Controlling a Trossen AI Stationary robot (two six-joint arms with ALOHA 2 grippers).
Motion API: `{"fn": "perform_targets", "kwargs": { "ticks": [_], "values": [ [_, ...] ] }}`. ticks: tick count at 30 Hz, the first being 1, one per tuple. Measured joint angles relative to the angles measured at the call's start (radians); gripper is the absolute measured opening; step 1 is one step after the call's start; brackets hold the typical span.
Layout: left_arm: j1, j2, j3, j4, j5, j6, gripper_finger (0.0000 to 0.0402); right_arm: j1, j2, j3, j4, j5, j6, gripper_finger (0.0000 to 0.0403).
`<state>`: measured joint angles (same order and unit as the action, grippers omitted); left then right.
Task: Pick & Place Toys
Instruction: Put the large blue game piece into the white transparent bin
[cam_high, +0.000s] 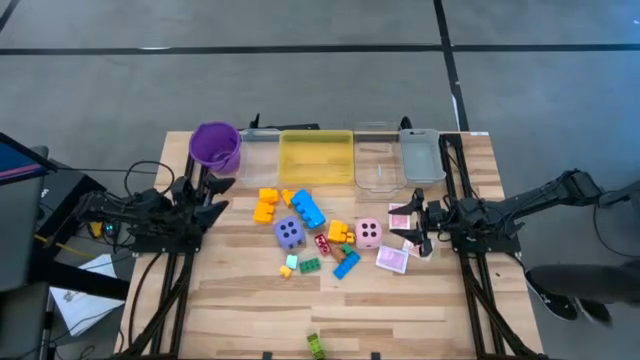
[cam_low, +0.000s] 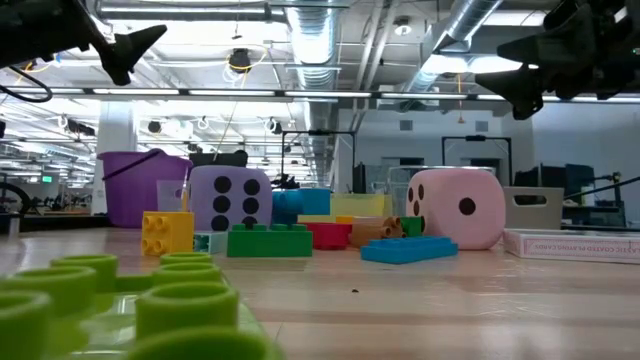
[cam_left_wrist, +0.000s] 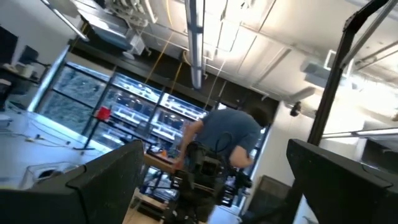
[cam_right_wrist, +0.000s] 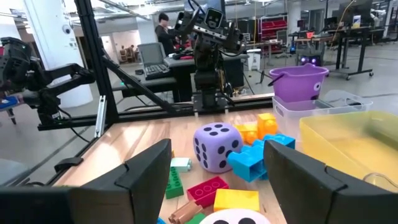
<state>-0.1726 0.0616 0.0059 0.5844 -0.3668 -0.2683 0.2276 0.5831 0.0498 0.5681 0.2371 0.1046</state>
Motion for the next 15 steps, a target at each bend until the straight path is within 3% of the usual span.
{"fn": "perform_targets", "kwargs": {
  "ticks": [5, 12, 15],
  "values": [
    [0.000, 0.027, 0.000, -0.007, -0.009, 0.000, 0.0387, 0.000, 0.000, 0.000, 0.002, 0.000, 0.000, 0.0249],
    [0.000, 0.139, 0.000, -0.008, -0.240, -0.061, 0.0388, 0.000, 0.000, 0.001, 0.001, 0.000, 0.000, 0.0249],
    [0.000, 0.209, 0.000, 0.000, -0.266, -0.080, 0.0386, 0.000, 0.000, 0.001, 0.001, 0.000, 0.000, 0.0249]
  ]
}}
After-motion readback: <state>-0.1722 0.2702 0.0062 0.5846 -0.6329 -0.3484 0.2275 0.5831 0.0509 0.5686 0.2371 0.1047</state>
